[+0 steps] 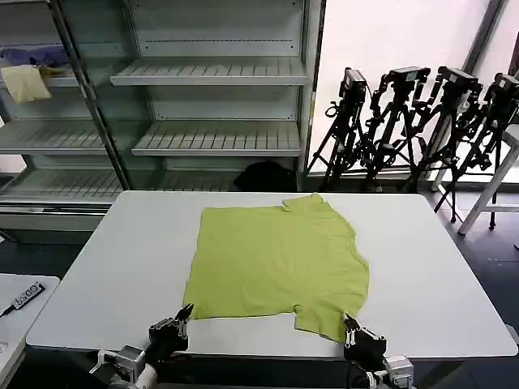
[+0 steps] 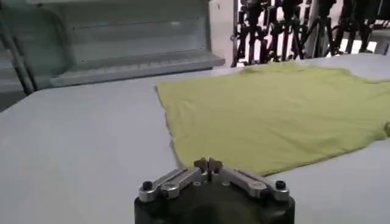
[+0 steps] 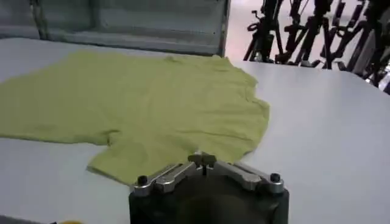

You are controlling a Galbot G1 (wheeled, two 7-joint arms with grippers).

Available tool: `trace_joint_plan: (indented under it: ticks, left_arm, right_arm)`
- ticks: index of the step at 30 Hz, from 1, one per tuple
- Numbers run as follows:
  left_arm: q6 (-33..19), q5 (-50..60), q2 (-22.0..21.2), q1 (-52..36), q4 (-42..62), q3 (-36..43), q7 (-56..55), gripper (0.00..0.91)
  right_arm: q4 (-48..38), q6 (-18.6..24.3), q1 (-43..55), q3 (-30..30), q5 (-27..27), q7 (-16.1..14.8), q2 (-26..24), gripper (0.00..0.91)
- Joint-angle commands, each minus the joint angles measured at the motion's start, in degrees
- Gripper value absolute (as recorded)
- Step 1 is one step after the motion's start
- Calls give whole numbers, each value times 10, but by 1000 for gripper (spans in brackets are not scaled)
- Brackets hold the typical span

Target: Fold and organize the clothes.

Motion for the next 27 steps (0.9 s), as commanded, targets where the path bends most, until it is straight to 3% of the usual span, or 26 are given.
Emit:
trace_joint_plan:
  ticks: [1,12,13,14,15,27]
  left_arm:
    - [-13,31,1,4,7,0,-5,907]
    - [-12,33,-1,6,17,10,-5,887]
    - [-12,32,-1,7,17,11,-4,474]
    - [-15,32,-1,7,18,11,-3,171]
    - [-15,32,-2,7,18,11,-2,20]
    - [-38,32,2,8,24,14,29,0]
  right_arm:
    - [1,5,0,0,9,0,0,0]
    - [-3,6,-1,2,6,0,-1,0]
    - [-3,6,-1,2,6,0,-2,0]
    - [-2,6,-1,3,6,0,-2,0]
    - [-3,6,-1,3,6,0,-2,0]
    - [-3,8,0,3,8,0,-1,0]
